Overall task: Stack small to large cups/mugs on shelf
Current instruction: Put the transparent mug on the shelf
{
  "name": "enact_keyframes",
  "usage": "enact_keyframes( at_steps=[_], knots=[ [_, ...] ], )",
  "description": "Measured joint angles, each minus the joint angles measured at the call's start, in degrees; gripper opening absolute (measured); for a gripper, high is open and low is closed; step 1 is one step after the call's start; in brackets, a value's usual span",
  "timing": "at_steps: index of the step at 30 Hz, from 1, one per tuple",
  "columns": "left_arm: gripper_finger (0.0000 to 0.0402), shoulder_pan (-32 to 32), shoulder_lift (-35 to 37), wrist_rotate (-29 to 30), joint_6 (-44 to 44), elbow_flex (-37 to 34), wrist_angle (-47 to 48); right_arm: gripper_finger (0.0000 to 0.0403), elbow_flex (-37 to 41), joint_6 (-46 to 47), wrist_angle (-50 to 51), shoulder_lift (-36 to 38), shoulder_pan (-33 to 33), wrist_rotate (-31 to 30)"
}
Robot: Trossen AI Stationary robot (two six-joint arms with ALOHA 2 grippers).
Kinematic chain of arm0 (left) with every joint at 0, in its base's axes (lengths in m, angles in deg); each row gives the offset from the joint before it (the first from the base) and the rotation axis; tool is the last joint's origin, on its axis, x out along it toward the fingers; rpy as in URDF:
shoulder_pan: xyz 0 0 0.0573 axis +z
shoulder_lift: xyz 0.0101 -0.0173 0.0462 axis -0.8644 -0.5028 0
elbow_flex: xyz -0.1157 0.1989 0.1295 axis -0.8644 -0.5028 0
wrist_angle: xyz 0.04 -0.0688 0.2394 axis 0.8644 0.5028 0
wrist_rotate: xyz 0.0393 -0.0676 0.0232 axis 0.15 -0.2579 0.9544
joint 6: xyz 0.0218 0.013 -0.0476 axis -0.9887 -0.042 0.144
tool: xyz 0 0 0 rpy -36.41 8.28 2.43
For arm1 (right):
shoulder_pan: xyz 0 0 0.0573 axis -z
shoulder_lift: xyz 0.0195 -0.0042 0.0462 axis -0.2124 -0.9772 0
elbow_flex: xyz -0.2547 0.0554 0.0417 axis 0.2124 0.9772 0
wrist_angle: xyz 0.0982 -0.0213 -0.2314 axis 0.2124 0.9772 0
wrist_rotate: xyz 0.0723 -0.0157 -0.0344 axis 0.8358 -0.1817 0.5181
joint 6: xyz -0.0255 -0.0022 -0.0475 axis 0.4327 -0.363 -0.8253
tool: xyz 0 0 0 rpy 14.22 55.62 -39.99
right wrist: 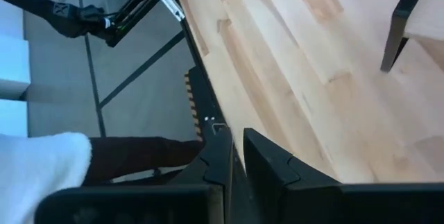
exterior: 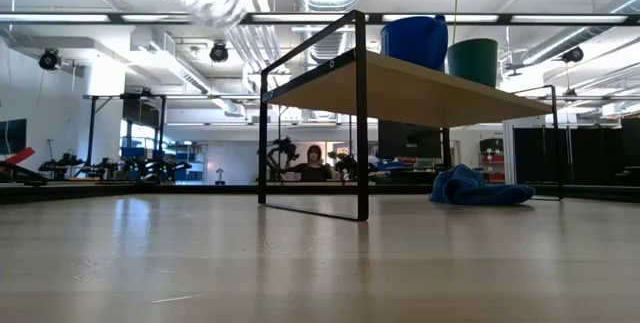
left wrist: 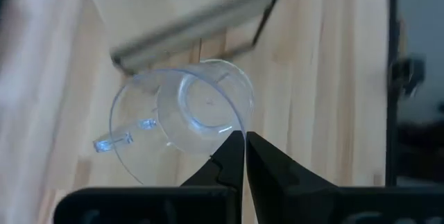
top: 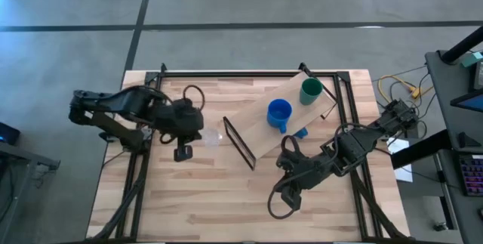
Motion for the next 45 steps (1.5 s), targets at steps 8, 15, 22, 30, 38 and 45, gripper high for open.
enact_keyframes(
  at_steps=[8,15,22,30,38,45],
  knots=[
    [0.0000,-0.8,-2.3,2.5,-9.0,4.1,-11.8,0.0034,0.0,-0.7,0.2,0.0,0.0,-4.7],
    [0.0000,-0.8,-9.0,2.5,-16.9,4.5,-16.9,0.0034,0.0,1.7,0.1,0.0,0.0,-17.5],
    [0.0000,-0.6,-15.2,4.1,-20.5,4.5,-19.0,0.0034,1.2,2.9,0.1,0.0,0.0,-26.3],
    [0.0000,-0.3,-19.1,8.3,-22.6,4.7,-19.1,0.0034,5.9,7.0,-0.5,0.0,0.0,-30.8],
    [0.0000,0.3,-19.6,8.3,-22.8,4.8,-20.0,0.0033,8.5,11.9,-0.3,0.0,0.0,-32.6],
    [0.0000,1.6,-19.6,8.4,-22.8,4.8,-21.8,0.0034,9.6,13.2,-1.3,0.0,0.4,-36.6]
  ],
)
